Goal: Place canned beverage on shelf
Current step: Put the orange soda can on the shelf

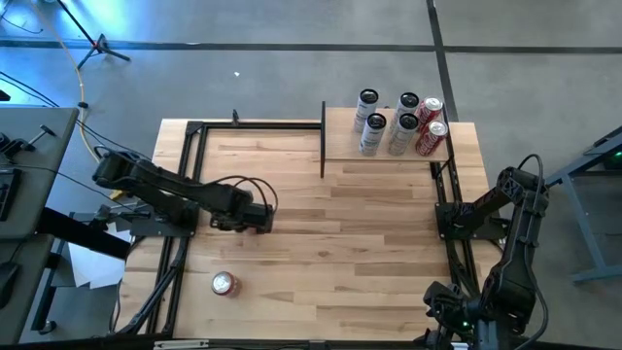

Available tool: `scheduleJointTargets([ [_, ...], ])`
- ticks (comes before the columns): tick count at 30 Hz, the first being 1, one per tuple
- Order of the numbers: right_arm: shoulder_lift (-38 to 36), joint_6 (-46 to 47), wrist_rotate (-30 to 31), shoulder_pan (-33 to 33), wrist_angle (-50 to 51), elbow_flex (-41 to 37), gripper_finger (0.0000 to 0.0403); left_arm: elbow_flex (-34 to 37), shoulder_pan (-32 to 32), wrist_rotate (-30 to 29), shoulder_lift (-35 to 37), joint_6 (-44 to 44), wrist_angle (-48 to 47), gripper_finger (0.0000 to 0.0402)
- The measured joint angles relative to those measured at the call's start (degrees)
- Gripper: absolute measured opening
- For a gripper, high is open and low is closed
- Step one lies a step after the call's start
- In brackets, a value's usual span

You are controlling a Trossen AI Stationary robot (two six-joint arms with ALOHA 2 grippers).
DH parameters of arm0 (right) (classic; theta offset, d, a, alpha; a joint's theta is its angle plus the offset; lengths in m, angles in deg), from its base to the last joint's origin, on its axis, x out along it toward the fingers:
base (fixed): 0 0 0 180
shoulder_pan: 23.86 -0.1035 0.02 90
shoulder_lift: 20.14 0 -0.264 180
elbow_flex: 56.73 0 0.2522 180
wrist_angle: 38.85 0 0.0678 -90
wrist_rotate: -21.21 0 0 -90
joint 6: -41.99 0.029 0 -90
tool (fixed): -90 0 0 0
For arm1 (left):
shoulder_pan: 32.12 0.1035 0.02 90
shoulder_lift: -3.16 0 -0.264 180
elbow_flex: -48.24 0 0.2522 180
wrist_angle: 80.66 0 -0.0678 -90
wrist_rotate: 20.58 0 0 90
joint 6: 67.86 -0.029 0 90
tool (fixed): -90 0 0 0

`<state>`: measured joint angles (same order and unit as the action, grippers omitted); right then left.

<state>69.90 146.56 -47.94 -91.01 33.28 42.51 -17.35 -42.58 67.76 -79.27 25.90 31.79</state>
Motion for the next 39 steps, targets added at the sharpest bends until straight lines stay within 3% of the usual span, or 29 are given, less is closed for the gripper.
scheduleJointTargets([
  [9,0.0,0.0,0.0,0.0,0.0,0.0,0.0399,0.0,1.4,-1.0,0.2,-2.3,-3.2,0.0232],
  [13,0.0,0.0,0.0,0.0,0.0,0.0,0.0399,0.0,1.9,-1.2,0.5,-2.5,0.1,0.0219],
  [21,0.0,0.0,0.0,0.0,0.0,0.0,0.0399,0.0,0.1,-2.1,2.0,-4.0,-1.2,0.0278],
  [28,0.0,0.0,0.0,0.0,0.0,0.0,0.0399,0.0,-3.2,-12.8,2.1,-1.3,-1.6,0.0333],
  [32,0.0,0.0,0.0,0.0,0.0,0.0,0.0399,0.0,-5.2,-18.5,2.1,2.4,-1.6,0.0345],
  [39,0.0,0.0,0.0,0.0,0.0,0.0,0.0399,0.0,-6.0,-20.0,2.4,3.2,-1.9,0.0353],
])
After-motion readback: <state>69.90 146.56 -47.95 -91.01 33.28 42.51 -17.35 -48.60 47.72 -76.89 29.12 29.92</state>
